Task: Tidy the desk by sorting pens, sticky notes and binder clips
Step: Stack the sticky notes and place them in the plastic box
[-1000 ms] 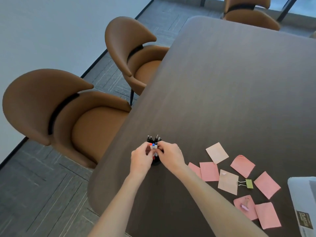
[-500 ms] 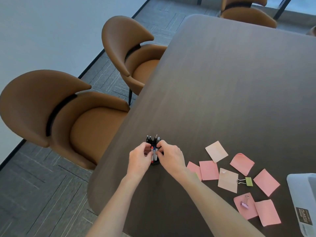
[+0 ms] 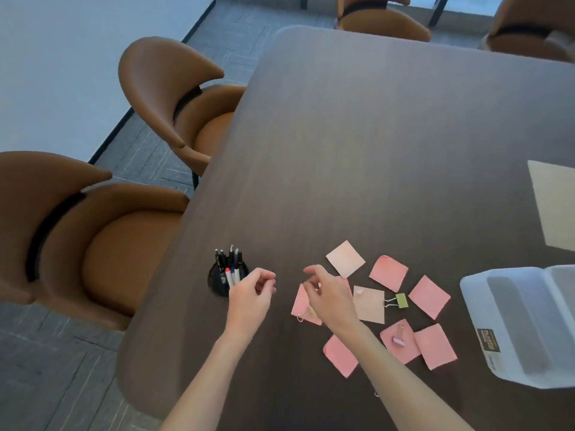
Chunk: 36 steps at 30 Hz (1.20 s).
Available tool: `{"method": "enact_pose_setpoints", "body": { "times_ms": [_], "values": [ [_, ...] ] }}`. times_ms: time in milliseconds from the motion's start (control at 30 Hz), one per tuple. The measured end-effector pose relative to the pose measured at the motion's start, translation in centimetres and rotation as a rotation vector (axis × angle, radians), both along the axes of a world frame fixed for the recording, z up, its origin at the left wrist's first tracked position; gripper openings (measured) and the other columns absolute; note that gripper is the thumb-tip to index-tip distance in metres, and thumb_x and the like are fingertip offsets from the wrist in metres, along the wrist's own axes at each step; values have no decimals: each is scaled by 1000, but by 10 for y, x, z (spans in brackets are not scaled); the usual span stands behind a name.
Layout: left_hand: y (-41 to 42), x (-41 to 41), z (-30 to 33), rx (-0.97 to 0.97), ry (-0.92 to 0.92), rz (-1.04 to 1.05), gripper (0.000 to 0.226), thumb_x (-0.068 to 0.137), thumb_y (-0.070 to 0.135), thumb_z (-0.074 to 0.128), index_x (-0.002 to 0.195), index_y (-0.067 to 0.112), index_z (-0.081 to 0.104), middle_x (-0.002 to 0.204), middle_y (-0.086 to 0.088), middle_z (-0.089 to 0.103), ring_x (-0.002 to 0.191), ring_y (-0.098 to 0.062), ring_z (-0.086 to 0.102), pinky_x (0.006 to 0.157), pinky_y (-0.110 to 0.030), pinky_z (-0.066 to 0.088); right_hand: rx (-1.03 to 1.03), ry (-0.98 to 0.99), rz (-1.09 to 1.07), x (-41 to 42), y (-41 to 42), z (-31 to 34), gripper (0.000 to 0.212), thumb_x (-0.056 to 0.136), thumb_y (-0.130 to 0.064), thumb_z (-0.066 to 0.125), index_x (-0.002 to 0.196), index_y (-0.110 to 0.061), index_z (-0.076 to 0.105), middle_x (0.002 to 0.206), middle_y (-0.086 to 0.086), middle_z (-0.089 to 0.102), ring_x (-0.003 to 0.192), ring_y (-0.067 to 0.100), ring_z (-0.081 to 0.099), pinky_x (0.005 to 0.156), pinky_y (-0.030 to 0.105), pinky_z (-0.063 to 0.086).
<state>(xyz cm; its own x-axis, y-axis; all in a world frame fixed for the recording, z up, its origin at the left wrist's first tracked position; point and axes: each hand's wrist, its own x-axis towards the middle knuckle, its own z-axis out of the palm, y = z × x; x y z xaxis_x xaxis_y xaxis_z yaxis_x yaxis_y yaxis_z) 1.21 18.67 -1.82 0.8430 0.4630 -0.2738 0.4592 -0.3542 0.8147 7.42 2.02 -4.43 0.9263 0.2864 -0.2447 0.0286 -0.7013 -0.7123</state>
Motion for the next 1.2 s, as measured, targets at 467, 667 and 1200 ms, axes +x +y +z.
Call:
{"method": "enact_pose_setpoints", "body": {
  "times_ms": [467, 667, 1200],
  "values": [
    [-156, 34, -23, -135, 217, -362, 19, 89, 4, 59, 87, 19, 71, 75, 1, 75, 67, -9, 70, 74, -26, 57, -537, 89, -416, -43, -224, -28, 41, 91, -26, 65, 130, -18, 55, 129, 3, 59, 116, 19, 57, 91, 30, 53],
    [-197, 39, -33, -184, 294, -413, 17, 93, 9, 58, 90, 21, 69, 84, -1, 77, 78, -13, 75, 79, -34, 63, -623, 171, -281, -53, -249, -51, 71, 83, -11, 70, 144, -18, 35, 138, 12, 42, 122, 27, 43, 95, 31, 49],
    [-246, 33, -41, -652, 426, -166, 35, 92, 32, 70, 123, 15, 62, 118, -7, 70, 106, -24, 71, 88, -43, 61, 524, 505, -646, -38, -251, -3, 7, 91, -17, 68, 97, -17, 71, 96, -1, 77, 92, 15, 71, 69, 25, 55]
  ]
}}
